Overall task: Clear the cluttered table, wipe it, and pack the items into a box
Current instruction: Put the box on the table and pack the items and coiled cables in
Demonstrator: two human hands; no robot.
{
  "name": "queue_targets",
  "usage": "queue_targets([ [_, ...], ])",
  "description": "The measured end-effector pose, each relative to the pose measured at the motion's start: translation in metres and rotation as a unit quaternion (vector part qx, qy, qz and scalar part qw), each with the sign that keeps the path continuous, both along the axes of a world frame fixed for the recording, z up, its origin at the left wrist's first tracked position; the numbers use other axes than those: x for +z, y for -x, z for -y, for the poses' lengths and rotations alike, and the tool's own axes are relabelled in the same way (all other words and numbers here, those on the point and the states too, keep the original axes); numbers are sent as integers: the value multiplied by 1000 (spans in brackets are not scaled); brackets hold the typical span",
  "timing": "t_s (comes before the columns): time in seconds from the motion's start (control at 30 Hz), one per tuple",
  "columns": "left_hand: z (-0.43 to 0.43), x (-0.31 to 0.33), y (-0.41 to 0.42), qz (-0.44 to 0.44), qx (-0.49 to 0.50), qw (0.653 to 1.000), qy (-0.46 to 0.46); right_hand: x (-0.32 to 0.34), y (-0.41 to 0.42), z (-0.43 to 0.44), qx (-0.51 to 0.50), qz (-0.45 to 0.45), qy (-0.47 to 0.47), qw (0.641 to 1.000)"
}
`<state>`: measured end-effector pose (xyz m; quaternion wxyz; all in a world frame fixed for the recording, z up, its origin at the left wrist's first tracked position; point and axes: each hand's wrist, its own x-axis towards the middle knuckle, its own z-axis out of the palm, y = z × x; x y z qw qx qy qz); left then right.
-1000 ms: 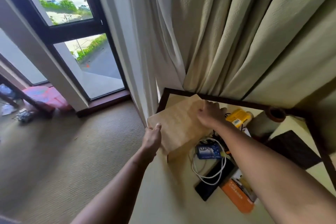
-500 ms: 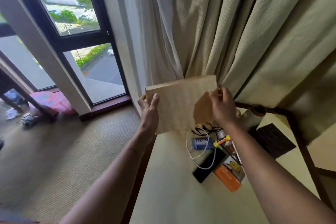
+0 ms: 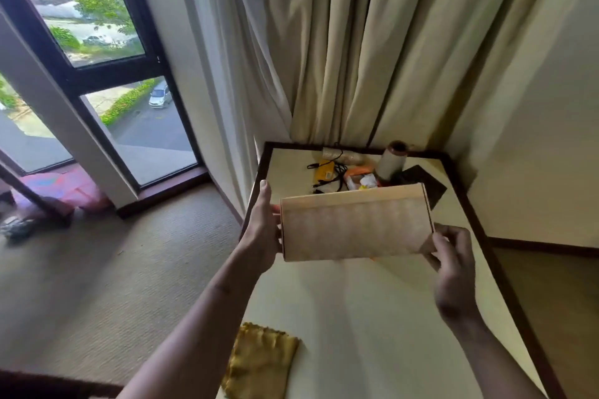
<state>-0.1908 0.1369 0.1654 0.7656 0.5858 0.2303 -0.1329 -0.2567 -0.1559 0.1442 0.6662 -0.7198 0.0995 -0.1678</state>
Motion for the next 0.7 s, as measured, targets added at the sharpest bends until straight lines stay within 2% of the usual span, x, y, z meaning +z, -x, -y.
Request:
queue_targets([
  [0.07,17,-10,20,-33,21,999,-8,-21,31,26,29,-29,1,999],
  [0.13,37,-19,39,-41,16,997,-58,-41,54,45,38,-73,-8,997],
  [0.27,77,-55,72,-25,-28,985,-169,-62,82,63,12,-145,-50,988],
  [0.43,116,-94,125,-17,-104,958,-267,-86,92,108,18,-266,-24,964],
  [0.57,141,-115,154,48,-129,929,-344,-105,101,121,33,-303,60,951],
  [0.7,154,-128,164,34,-137,904,-404,-120,112,113,8,-285,194,939],
])
